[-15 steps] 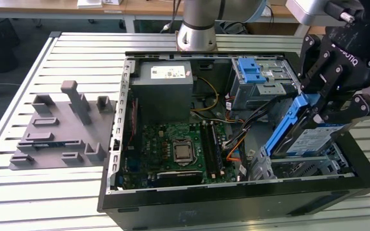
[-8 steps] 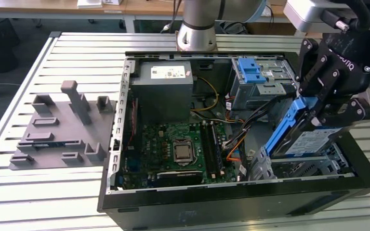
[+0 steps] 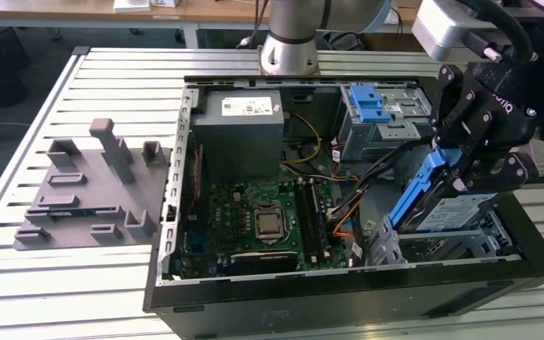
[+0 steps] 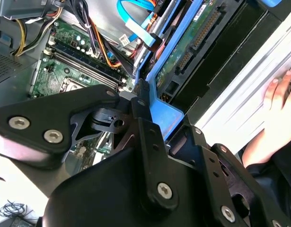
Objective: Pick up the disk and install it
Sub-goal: 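Insert the disk into the insertion slot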
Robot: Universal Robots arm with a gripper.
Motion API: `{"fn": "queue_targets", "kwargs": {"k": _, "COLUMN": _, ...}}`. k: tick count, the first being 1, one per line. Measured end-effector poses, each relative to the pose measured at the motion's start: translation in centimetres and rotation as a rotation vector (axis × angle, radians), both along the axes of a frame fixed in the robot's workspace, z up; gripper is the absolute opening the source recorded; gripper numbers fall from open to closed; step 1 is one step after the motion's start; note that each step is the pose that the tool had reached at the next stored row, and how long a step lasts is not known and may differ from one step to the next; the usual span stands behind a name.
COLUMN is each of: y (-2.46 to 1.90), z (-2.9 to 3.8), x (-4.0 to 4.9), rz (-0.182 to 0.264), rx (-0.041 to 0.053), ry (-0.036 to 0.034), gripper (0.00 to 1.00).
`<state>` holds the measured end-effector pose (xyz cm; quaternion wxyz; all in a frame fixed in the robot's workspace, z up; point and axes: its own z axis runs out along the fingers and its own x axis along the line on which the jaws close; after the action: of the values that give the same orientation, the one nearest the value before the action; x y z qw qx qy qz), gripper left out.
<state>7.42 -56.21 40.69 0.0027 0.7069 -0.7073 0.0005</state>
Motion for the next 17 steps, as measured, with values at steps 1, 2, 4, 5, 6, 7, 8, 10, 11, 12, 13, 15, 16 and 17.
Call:
{"fn": "queue_targets", "kwargs": {"k": 1, "y": 0.0, "z": -0.13, "x": 0.0, "rz": 0.0, "rx": 0.0, "ry": 0.0, "gripper": 0.36}}
{"fn": "queue_targets", "kwargs": {"k": 2, "y": 0.0, "z": -0.26, "x": 0.01, "rz": 0.0, "rx": -0.0001, "ry": 0.0, "gripper": 0.36}}
{"fn": "queue_targets", "kwargs": {"k": 4, "y": 0.0, "z": -0.54, "x": 0.02, "rz": 0.0, "rx": 0.0, "ry": 0.0, "gripper": 0.36}}
{"fn": "queue_targets", "kwargs": {"k": 5, "y": 0.0, "z": -0.68, "x": 0.02, "rz": 0.0, "rx": 0.0, "ry": 0.0, "gripper": 0.36}}
{"fn": "queue_targets", "kwargs": {"k": 6, "y": 0.0, "z": -0.82, "x": 0.03, "rz": 0.0, "rx": 0.0, "ry": 0.0, "gripper": 0.36}}
{"fn": "queue_targets", "kwargs": {"k": 7, "y": 0.0, "z": -0.95, "x": 0.03, "rz": 0.0, "rx": 0.0001, "ry": 0.0, "gripper": 0.36}}
{"fn": "queue_targets", "kwargs": {"k": 8, "y": 0.0, "z": -1.08, "x": 0.04, "rz": 0.0, "rx": 0.0001, "ry": 0.0, "gripper": 0.36}}
{"fn": "queue_targets", "kwargs": {"k": 10, "y": -0.01, "z": -1.33, "x": 0.04, "rz": 0.0, "rx": 0.0, "ry": 0.0, "gripper": 0.36}}
{"fn": "queue_targets", "kwargs": {"k": 11, "y": -0.01, "z": -1.44, "x": 0.05, "rz": 0.0, "rx": 0.0, "ry": 0.0, "gripper": 0.36}}
{"fn": "queue_targets", "kwargs": {"k": 12, "y": -0.01, "z": -1.51, "x": 0.06, "rz": 0.0, "rx": -0.0002, "ry": 0.0, "gripper": 0.36}}
{"fn": "queue_targets", "kwargs": {"k": 13, "y": -0.01, "z": -1.52, "x": 0.05, "rz": 0.0, "rx": -0.0002, "ry": 0.0, "gripper": 0.36}}
{"fn": "queue_targets", "kwargs": {"k": 15, "y": -0.01, "z": -1.52, "x": 0.06, "rz": 0.0, "rx": -0.0005, "ry": 0.0, "gripper": 0.36}}
{"fn": "queue_targets", "kwargs": {"k": 16, "y": -0.01, "z": -1.52, "x": 0.05, "rz": 0.0, "rx": -0.0005, "ry": 0.0, "gripper": 0.36}}
{"fn": "queue_targets", "kwargs": {"k": 17, "y": -0.01, "z": -1.53, "x": 0.06, "rz": 0.0, "rx": -0.0005, "ry": 0.0, "gripper": 0.36}}
